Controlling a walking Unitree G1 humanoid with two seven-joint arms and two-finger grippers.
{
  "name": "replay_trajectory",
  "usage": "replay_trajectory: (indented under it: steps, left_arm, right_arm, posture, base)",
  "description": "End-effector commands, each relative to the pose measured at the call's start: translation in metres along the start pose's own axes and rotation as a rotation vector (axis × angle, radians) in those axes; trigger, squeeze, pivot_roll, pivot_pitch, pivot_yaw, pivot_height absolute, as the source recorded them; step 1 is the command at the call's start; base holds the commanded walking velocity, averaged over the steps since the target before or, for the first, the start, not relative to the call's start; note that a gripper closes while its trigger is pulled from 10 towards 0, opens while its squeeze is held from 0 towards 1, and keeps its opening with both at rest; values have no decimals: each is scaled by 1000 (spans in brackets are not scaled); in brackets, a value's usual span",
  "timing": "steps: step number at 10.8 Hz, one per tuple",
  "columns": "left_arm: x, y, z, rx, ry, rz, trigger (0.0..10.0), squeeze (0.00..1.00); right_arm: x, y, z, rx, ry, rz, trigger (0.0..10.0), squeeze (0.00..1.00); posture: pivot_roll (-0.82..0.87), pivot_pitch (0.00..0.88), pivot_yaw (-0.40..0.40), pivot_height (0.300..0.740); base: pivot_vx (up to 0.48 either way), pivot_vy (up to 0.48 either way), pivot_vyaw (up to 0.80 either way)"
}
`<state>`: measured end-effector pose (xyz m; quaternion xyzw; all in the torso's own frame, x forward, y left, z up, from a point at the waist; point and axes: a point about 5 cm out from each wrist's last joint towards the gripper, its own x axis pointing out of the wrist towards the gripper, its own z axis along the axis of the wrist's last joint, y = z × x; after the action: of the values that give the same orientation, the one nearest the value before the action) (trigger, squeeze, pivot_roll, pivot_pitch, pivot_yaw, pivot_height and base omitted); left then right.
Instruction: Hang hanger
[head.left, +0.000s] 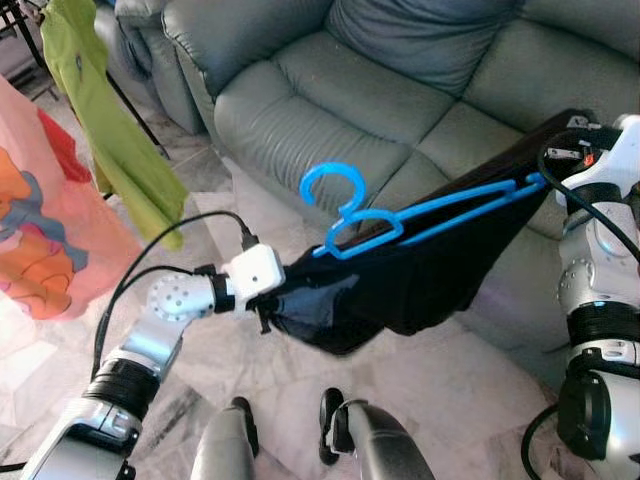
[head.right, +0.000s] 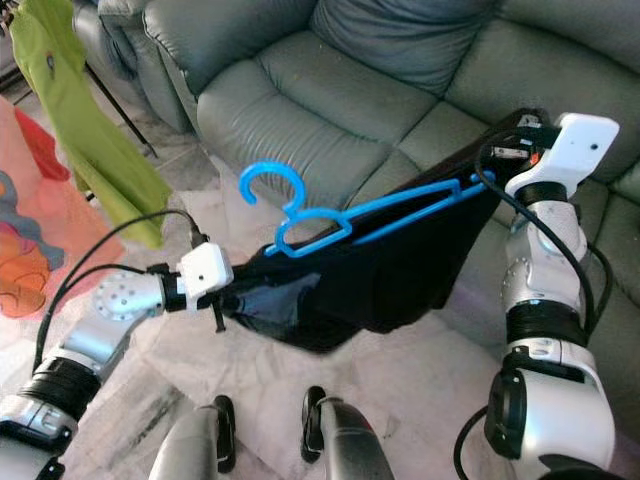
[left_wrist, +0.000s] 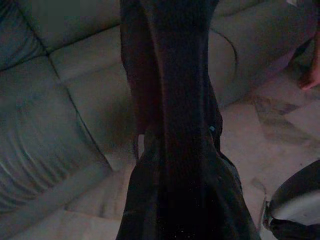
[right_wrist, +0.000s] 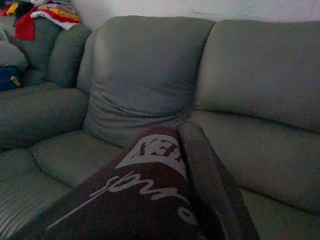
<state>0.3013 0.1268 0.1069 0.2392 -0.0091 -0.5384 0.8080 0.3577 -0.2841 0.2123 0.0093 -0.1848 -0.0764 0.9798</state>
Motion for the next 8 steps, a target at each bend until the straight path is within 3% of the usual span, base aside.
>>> replay_trajectory:
  steps: [1, 3, 5, 6, 7, 8]
  left_arm:
    - [-9, -5, -17, -36, 87, 16, 0, 0]
    - [-11, 5, -38, -34, 264, 148, 0, 0]
    - [-10, 9, -45, -17, 337, 238, 0, 0]
    - [-9, 8, -50, 41, 392, 244, 0, 0]
    - [-5, 9, -57, 121, 485, 291, 0, 0]
    - [0, 11, -60, 133, 515, 350, 0, 0]
  right_arm:
    - [6, -18, 27, 19, -117, -73, 0, 0]
    - [7, -10, 26, 18, -117, -37, 0, 0]
    - [6, -8, 24, 13, -111, -16, 0, 0]
    - [6, -7, 23, 15, -105, -12, 0, 0]
    - [10, 6, 19, 42, -86, 16, 0, 0]
    - [13, 20, 16, 70, -68, 44, 0, 0]
  posture:
    - [-71, 213, -53, 740]
    - [-73, 214, -56, 740]
    - [-75, 217, -58, 740]
    - [-77, 220, -60, 740]
    - [-82, 221, -58, 740]
    - [-83, 220, -58, 740]
  base:
    - [0, 0, 0]
    - [0, 0, 0]
    - [0, 0, 0]
    - [0, 0, 0]
    - [0, 0, 0]
    - [0, 0, 0]
